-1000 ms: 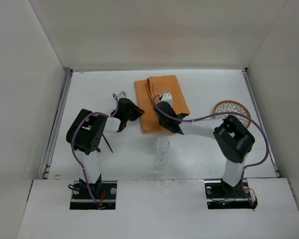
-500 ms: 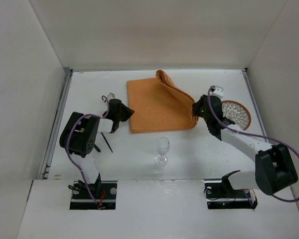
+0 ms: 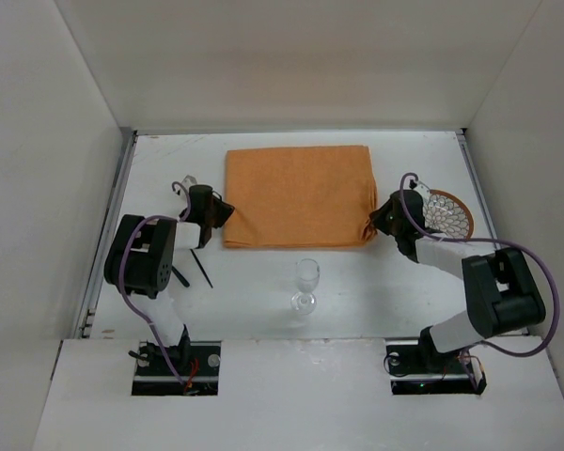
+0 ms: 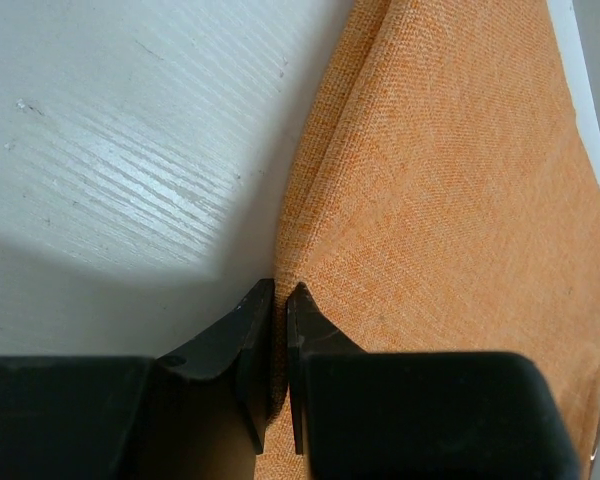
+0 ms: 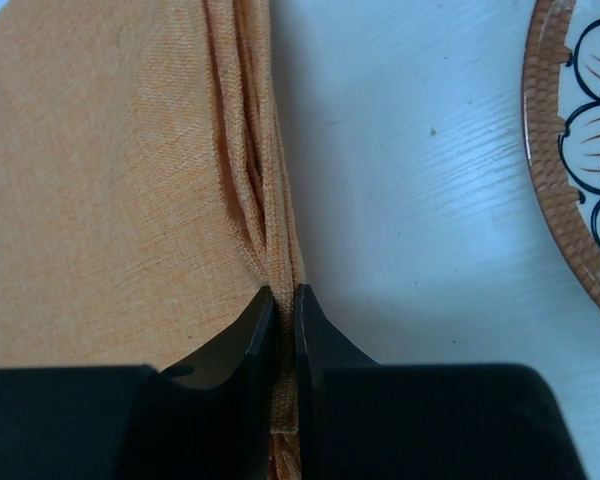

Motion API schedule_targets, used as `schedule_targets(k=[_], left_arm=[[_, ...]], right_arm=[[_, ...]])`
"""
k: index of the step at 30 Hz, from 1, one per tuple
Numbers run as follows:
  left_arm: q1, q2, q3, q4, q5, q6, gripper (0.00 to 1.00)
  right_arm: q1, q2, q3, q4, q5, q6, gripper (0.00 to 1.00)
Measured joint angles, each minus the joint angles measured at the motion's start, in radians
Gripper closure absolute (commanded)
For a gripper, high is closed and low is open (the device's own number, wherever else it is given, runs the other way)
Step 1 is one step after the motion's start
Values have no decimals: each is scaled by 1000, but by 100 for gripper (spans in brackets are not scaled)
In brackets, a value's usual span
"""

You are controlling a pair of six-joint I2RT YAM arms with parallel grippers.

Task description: Set the dinner table for one person

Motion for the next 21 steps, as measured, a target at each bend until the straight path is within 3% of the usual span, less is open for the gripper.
schedule_targets(k=[13,15,18,21], left_arm=[[-11,82,145,-78,-22,16,93],[-19,98,175,-94,-29,20,87],[-31,105,201,-114,-57,34,70],[-28,99,206,-108,-87,38,52]], right_arm=[[-75,104,56,37,-66,67,84],[-92,112,75,38,-79,74,73],[-123,127,101,43,-77,82,49],[-146,134,114,54,-72,82,36]])
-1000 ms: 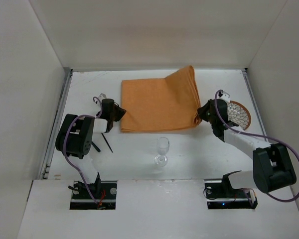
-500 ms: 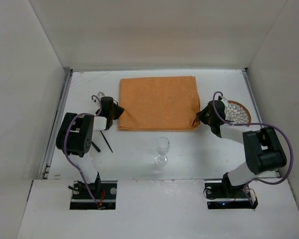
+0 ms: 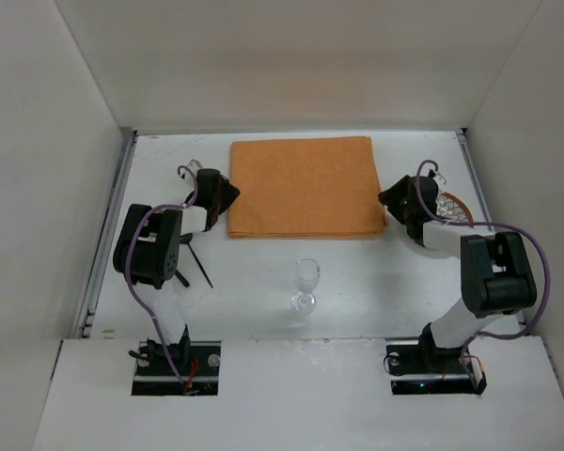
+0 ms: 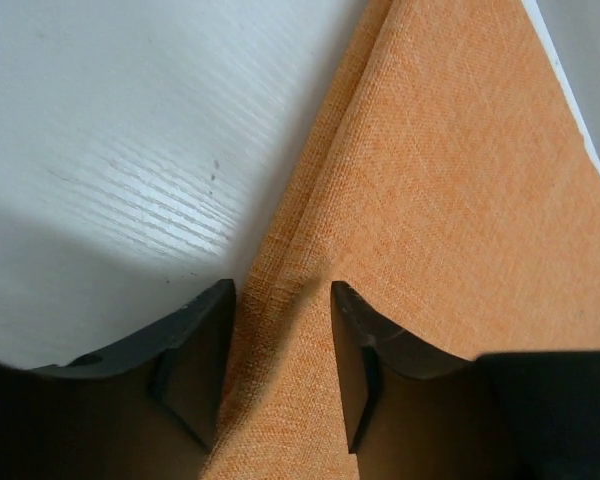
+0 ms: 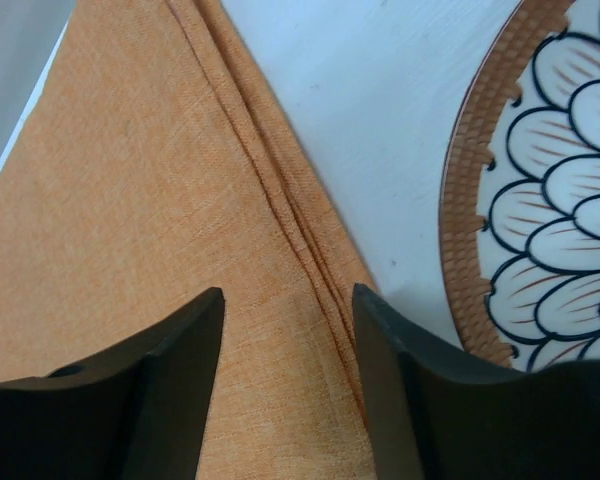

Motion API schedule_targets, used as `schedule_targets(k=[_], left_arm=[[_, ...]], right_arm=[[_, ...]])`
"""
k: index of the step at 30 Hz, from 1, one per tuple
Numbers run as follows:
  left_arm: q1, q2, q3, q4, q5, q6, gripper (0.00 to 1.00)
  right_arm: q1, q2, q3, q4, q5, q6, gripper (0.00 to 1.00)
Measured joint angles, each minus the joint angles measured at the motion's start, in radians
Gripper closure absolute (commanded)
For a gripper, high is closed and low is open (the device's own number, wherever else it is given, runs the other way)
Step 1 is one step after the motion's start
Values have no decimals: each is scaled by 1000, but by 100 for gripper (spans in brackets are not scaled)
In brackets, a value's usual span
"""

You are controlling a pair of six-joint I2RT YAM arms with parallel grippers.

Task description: Set the dinner table for one person

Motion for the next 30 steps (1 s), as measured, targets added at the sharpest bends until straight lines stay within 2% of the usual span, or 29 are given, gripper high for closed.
schedule_targets(k=[2,4,9,13,17,25,30], left_arm=[[2,-21,-9,-2,-14,4,43],[3,-60,-43,-13,-31,6,40],[-13,-245,-185,-42,-84,17,39],[-108,-455,-299,-35,-129,46,39],[-234,-601,-400,2,-142,84,39],[-353,-752,-605,69,-180,138,39],[-380,-807,-649,111,-211,148,39]], right_arm=[[-2,0,0,1,3,1,30],[-1,-11,-6,1,5,1,27],[16,-184,-90,-4,52,-3,26],[43,-399,-168,-6,98,-6,28],[35,-587,-228,-53,167,-6,29],[-127,-848,-317,-267,355,6,27],[-290,-861,-355,-367,385,28,28]])
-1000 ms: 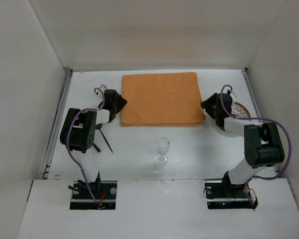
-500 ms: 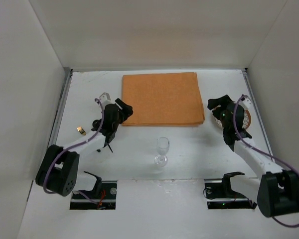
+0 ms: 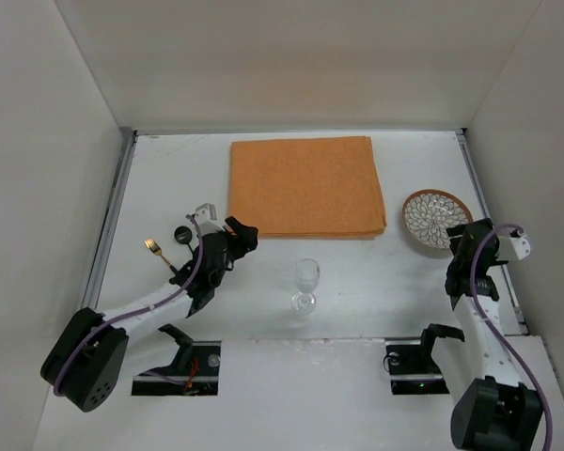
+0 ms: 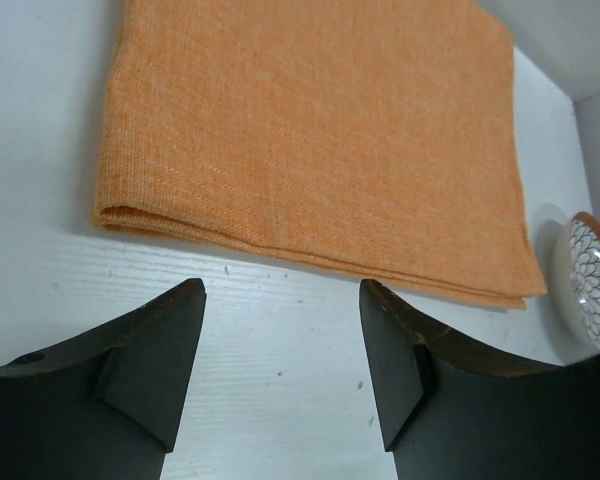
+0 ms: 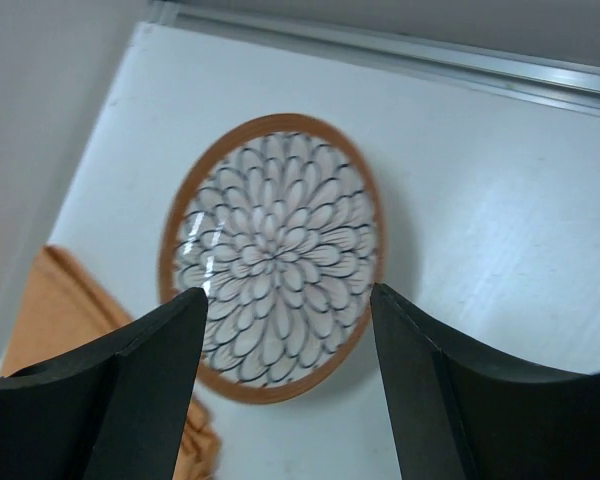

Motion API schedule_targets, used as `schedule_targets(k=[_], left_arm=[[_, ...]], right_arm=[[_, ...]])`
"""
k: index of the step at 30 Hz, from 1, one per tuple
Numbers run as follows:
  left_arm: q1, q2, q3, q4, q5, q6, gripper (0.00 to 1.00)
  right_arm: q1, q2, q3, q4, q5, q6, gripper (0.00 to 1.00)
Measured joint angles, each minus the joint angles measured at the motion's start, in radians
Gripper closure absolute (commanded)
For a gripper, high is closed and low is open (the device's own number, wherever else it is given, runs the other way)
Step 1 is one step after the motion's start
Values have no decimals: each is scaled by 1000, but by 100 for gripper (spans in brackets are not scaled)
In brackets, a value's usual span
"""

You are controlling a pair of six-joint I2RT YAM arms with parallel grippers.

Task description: Set the dinner table for one person

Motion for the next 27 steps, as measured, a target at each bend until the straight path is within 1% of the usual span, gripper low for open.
schedule_targets(k=[3,6,7,10,15,21,22,23,25,27], left_arm=[[-7,-29,-6,32,-13,2,39],[-14,-43,-13,54,-24,5,39],[-18,-50,-17,55,-25,7,39],[-27,-93,-39,64,-32,14,39],[-38,-184,-72,92,-56,26,38],[-45,-176,-72,113,-68,34,38],[-45,-166,-72,117,-69,34,38],[-46,-157,-72,119,-69,34,38],[-47,-141,-72,121,-69,35,38],[-50,-130,-72,123,-71,36,38]], right_arm=[[-70,54,-6,-10,-22,8,29],[-122,136,-5,15,-84,10,30],[-135,170,-5,29,-109,11,33],[-158,262,-5,70,-185,12,35],[-196,389,-5,159,-265,34,37],[-229,519,-5,280,-337,64,44],[-235,541,-5,301,-350,69,45],[-239,562,-5,319,-362,75,51],[-245,602,-2,359,-384,86,55],[-248,622,2,378,-397,93,63]])
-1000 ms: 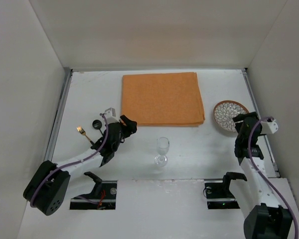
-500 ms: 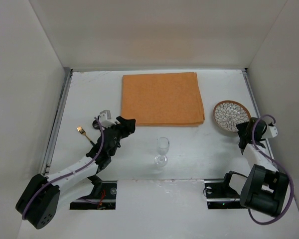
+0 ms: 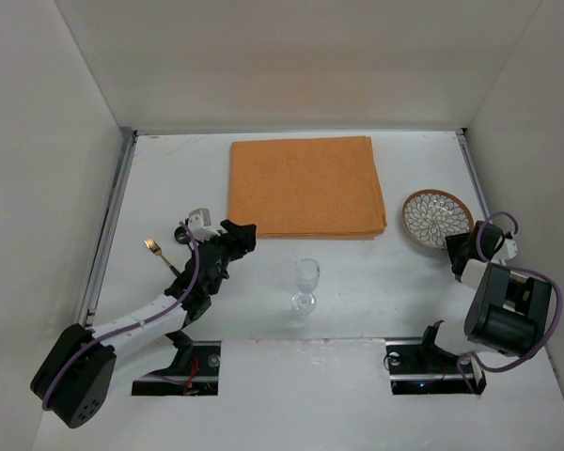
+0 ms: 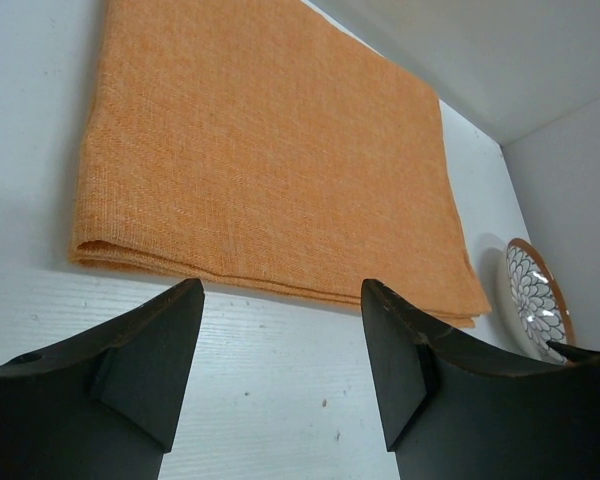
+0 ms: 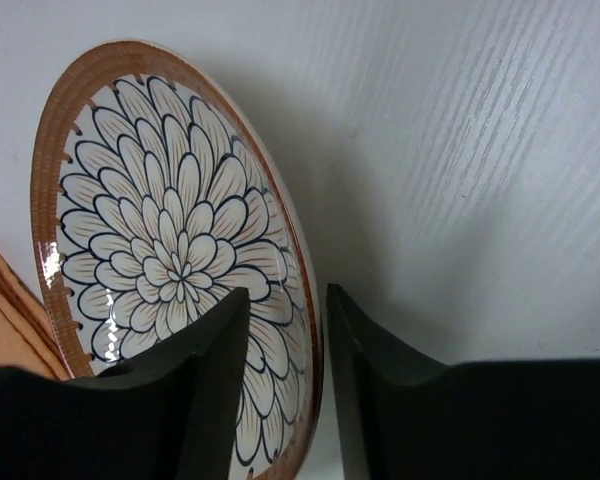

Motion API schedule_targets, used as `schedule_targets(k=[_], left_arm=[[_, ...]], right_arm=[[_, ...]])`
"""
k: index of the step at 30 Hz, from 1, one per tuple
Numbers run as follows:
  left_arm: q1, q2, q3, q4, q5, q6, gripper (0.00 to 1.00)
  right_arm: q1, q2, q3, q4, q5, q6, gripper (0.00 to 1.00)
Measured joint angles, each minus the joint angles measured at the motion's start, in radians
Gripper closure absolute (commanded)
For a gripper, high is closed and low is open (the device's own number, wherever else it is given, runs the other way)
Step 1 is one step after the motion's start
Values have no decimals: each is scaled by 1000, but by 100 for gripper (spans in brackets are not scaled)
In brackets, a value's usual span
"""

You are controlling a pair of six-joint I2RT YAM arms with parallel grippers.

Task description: Set the dinner table for one person

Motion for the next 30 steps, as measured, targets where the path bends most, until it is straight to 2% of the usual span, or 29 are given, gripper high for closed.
schedule_targets(k=[2,6,8,14,19,22,24,27,30], left_arm=[[0,8,0,0,-1,2,38],[1,10,0,5,-8,2,38],[6,10,0,7,-12,3,38],[11,10,0,8,-23,9,38],[13,18,0,15,-29,10,38],[14,27,0,15,-33,10,38],[19,28,0,15,-34,10,38],[30,24,0,14,-36,10,38],[48,7,0,12,-36,10,38]], right_arm=[[-2,12,2,7,-11,6,69],[-26,34,5,16,-45,21,91],[-39,36,10,49,-73,38,97],[-58,-19,-40,80,-95,60,100],[-45,-221,-76,-3,-95,55,99],[29,-321,-40,-31,-85,50,98],[121,-330,23,-47,-73,40,98],[291,-261,146,-43,-72,32,98],[480,-113,288,-15,-61,25,99]])
